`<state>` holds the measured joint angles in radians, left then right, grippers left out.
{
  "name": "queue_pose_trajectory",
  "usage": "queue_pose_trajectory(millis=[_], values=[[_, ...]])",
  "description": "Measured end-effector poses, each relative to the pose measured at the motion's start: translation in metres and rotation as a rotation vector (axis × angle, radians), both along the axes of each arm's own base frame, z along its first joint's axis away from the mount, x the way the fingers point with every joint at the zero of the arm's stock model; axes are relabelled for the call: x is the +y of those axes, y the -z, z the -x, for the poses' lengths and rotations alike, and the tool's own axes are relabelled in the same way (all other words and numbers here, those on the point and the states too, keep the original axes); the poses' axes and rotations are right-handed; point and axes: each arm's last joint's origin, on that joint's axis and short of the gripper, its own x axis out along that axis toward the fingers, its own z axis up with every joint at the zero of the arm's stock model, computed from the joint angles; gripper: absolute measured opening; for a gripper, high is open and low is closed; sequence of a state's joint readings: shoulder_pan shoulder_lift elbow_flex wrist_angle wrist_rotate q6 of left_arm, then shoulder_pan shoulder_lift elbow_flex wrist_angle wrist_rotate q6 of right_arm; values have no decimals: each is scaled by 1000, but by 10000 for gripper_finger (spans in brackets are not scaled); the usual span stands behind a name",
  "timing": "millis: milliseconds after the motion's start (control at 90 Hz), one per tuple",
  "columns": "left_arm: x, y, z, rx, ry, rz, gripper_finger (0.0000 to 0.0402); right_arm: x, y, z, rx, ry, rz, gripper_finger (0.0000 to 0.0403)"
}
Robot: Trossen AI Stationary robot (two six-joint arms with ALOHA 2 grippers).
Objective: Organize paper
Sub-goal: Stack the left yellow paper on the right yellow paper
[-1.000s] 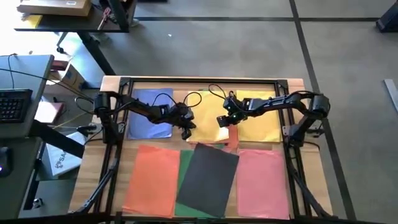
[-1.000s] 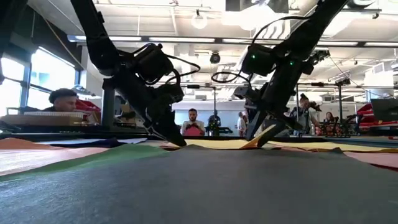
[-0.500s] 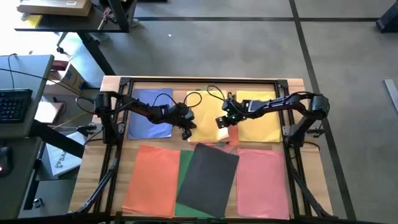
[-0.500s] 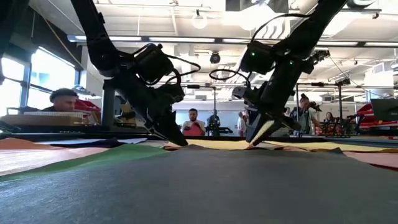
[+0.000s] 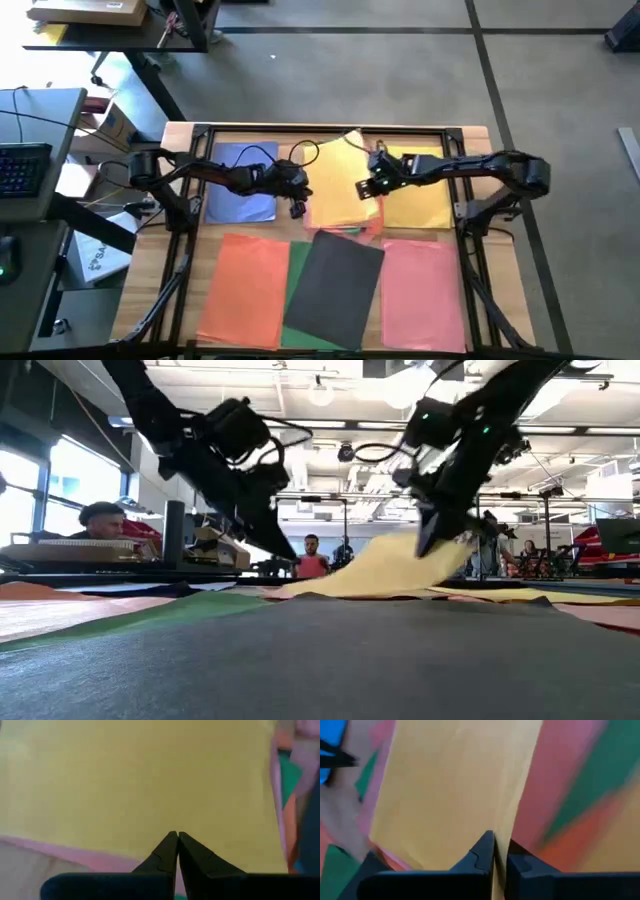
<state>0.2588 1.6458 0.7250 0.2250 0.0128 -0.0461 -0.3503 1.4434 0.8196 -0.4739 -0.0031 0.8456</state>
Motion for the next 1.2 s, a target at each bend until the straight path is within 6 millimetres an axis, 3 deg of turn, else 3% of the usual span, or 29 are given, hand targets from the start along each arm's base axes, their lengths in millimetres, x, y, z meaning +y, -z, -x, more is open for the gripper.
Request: queue_pose_trajectory(millis=[211, 378, 689, 789, 900, 1200], values=[[0, -3, 0, -10, 9, -14, 0, 5, -21, 61, 334, 168, -3, 0], [0, -3, 0, -8, 12, -16, 0, 12, -29, 91, 523, 289, -21, 0], [0, -3, 0, -2, 20, -24, 0, 23, -31, 105, 681, 476, 16, 0], [-1, -2, 1, 12, 33, -32, 0, 29, -23, 109, 697, 553, 36, 0], [-1, -1, 2, 28, 42, -36, 0, 36, -8, 110, 676, 617, 45, 0], [-4, 0, 2, 31, 100, -8, 0, 31, -12, 110, 626, 819, 181, 0]])
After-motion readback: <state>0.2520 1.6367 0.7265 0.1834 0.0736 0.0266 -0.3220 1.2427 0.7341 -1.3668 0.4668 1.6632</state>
